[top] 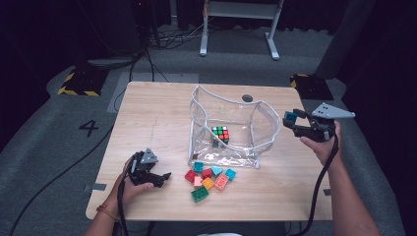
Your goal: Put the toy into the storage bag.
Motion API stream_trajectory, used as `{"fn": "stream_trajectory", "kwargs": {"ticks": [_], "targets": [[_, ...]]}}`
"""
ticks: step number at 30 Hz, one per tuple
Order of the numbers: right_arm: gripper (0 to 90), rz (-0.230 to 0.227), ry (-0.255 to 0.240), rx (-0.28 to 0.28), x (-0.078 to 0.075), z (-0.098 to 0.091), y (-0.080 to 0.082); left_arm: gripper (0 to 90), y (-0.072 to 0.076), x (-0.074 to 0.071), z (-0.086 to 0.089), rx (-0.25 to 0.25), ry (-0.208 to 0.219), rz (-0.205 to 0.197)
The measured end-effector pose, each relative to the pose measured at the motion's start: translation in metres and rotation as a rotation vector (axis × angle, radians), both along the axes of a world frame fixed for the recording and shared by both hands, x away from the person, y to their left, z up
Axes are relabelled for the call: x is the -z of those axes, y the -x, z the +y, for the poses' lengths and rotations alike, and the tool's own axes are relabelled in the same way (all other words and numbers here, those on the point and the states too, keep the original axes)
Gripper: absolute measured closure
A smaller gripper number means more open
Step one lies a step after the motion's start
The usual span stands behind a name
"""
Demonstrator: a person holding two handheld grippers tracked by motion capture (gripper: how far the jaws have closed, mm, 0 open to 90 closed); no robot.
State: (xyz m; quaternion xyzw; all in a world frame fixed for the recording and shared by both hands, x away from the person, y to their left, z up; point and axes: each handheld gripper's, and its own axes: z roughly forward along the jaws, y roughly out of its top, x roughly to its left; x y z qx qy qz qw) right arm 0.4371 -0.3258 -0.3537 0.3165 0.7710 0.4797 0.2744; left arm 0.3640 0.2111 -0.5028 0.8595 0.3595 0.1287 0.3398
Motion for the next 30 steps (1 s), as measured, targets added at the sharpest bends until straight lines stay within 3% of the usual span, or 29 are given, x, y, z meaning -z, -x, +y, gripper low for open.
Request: {"fn": "stream_trajectory", "kwargs": {"ticks": [5, 8, 14, 23, 30], "targets": [[40.7, -0.03, -0.004, 0.003, -0.02, 0.005, -0.007, 11.8, 0.0, 0.0, 0.0, 0.0, 0.0, 0.0], [40.7, -0.033, -0.035, 0.002, -0.031, 0.007, -0.011, 11.8, 0.0, 0.0, 0.0, 0.0, 0.0, 0.0], [40.7, -0.044, -0.037, -0.021, -0.045, 0.015, -0.02, 11.8, 0.0, 0.0, 0.0, 0.001, -0.001, -0.001], [40.7, -0.023, -0.027, -0.132, -0.055, 0.035, -0.027, 11.7, 0.0, 0.0, 0.0, 0.0, -0.003, -0.001], [40.7, -0.005, -0.018, -0.198, -0.052, 0.063, -0.031, 11.7, 0.0, 0.0, 0.0, 0.0, -0.003, -0.002]]}}
